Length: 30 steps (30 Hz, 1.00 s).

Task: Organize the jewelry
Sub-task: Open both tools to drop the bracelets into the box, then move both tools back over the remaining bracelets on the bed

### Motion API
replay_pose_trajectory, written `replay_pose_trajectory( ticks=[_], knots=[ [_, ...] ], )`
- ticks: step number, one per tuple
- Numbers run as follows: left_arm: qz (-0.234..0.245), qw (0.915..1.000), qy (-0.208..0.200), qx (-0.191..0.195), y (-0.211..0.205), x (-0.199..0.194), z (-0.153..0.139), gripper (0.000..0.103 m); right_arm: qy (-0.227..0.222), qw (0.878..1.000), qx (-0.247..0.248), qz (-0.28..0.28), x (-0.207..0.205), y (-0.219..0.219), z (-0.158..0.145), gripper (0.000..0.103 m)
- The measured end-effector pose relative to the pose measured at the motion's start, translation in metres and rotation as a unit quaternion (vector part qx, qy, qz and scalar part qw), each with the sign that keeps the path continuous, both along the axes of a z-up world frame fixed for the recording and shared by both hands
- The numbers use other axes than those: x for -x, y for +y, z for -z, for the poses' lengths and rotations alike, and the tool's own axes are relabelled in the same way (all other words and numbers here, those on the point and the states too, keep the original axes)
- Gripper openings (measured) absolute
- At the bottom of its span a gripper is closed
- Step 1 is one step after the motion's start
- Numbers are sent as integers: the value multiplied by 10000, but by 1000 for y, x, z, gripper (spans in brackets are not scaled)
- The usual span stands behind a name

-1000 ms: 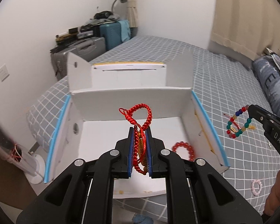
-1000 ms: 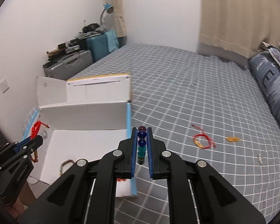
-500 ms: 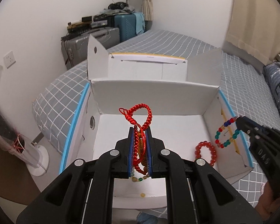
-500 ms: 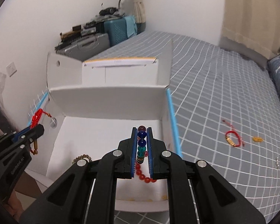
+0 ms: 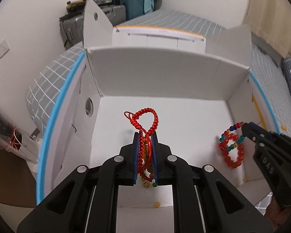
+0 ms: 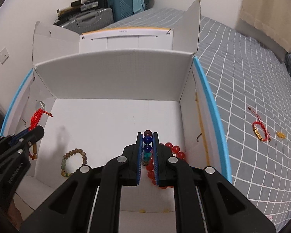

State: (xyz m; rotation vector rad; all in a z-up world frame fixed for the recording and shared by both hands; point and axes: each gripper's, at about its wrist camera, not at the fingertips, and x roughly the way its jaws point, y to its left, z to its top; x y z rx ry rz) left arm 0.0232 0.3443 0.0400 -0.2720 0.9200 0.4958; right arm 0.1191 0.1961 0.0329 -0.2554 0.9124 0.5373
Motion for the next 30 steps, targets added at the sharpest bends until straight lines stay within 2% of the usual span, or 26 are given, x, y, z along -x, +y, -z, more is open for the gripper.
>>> replay_pose_trajectory(
  ticks=[5, 7, 9, 10, 12, 14, 18, 24, 30],
  knots=[
    [4, 10000, 72, 16, 1, -1, 4, 15, 80, 9999, 66, -17, -1, 3, 5, 10],
    [21, 10000, 87, -17, -2, -1, 3, 16, 118, 9999, 56, -37, -2, 5, 5, 14],
    [3, 10000, 63, -44, -3, 1, -1, 34, 98, 9999, 20, -42, -2, 4, 2, 36],
    [-11, 10000, 33, -70, -3, 3, -3, 37, 98, 9999, -29, -29, -1, 2, 0, 41],
    [-56, 9999, -42, -123, -3, 6, -7, 50, 59, 9999, -82, 3, 0, -1, -5, 58],
    [-78, 9998, -80, -168, -4, 9, -10, 52, 2, 10000, -74, 36, 1, -3, -10, 66],
    [-141, 9996, -167, -201, -3, 13, -16, 66, -157, 9998, -67, 105, 6, -6, -20, 81],
    [-221, 9986, -376, -302, -7, 20, -29, 87, -343, 9990, -94, 285, 6, -18, -29, 95],
    [-117, 9981, -496, -353, -21, 18, -39, 93, -453, 9981, -121, 410, 8, -39, -39, 95]
  ],
)
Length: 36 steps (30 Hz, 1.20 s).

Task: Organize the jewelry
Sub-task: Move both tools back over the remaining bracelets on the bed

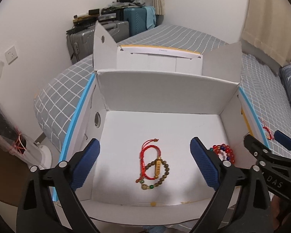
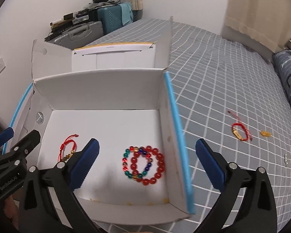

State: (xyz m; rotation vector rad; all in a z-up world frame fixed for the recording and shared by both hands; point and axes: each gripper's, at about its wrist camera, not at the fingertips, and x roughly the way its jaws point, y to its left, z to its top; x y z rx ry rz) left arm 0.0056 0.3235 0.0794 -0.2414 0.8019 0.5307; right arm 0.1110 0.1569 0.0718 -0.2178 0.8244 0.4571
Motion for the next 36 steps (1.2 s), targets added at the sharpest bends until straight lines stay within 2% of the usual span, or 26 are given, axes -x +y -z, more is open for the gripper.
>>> replay_pose_trajectory(
  ticks=[9, 19, 31, 36],
  knots=[
    [330, 9994, -54, 104, -39, -15, -11, 95, -143, 9991, 117, 374, 2, -63, -17, 95],
    [973, 9952, -74, 89, -112, -46, -17, 97, -141, 9948, 76, 1003, 1, -160, -26, 95],
    [1729, 9848, 193, -6, -205, -100, -7, 97, 8, 9883, 236, 1509, 4, -251, -12, 95],
    [1994, 9792, 350, 160, -234, -134, 5, 97, 204, 9856, 226, 1665, 0, -284, 2, 95]
  ],
)
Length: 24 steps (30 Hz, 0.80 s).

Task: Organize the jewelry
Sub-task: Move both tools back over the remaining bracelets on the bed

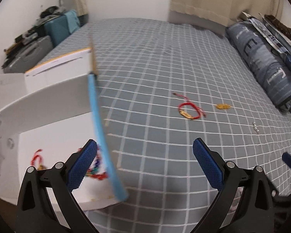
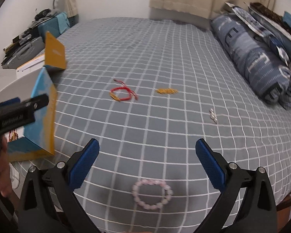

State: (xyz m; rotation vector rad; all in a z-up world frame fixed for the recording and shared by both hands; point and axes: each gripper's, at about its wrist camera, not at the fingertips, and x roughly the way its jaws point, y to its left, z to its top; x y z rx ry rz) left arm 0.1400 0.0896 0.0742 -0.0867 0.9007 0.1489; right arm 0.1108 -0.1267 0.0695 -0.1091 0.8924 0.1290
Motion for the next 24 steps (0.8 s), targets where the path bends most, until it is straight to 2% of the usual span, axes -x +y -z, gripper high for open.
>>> replay_pose_trajectory(
  ticks=[7, 10, 16, 18, 24],
  knots=[
    [304, 9990, 216, -231, -36, -54, 22, 97, 307, 9995, 4, 122, 1, -36, 26, 95],
    [443, 9985, 234, -197, -44, -77, 33, 97, 514, 9986, -96, 108, 2, -45, 41, 95],
    [373, 9979, 466, -235, -50, -122, 63, 97, 789, 9967, -143, 136, -1, -61, 68, 95],
    [403, 9978, 515, -46, -48, -133, 75, 97, 891, 9957, -205, 124, -2, -62, 77, 95],
    [260, 9952, 937, 146, -44, -161, 113, 96, 1184, 9924, -318, 108, -3, -60, 96, 95]
  ],
)
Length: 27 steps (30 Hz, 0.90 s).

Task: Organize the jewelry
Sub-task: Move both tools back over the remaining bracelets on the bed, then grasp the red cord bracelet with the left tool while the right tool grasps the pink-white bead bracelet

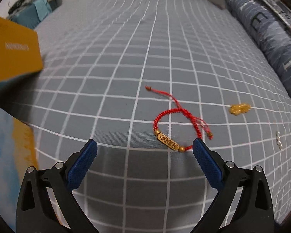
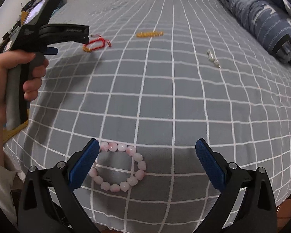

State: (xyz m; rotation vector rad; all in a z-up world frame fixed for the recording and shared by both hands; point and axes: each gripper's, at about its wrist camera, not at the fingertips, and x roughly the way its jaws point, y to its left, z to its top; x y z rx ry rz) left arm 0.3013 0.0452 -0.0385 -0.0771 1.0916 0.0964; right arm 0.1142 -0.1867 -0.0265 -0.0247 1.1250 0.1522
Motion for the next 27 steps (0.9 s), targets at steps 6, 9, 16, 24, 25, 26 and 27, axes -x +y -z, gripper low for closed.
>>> replay_pose_trajectory(
  ticks=[6, 9, 16, 24, 25, 26, 27],
  knots=[
    [-31, 10000, -21, -77, -4, -14, 8, 96, 190, 9997, -116, 45, 1, -7, 13, 90],
    [-7, 10000, -14, -56, -7, -22, 8, 92, 305, 9994, -128, 46, 0, -9, 20, 84],
    [16, 9998, 182, 14, -4, -36, 22, 76, 426, 9991, -59, 28, 0, -10, 26, 74],
    [176, 9992, 342, 66, 2, -35, 21, 33, 490, 9988, 72, -11, 1, -8, 23, 50],
    [180, 9992, 359, 62, 2, -34, 21, 30, 493, 9987, 84, -12, 0, -7, 23, 48],
    [191, 9991, 370, 63, -2, -33, 20, 26, 494, 9987, 99, -21, -1, -6, 23, 45],
    [200, 9990, 389, 80, -2, -31, 20, 21, 493, 9987, 111, -34, -1, -6, 24, 42]
  ],
)
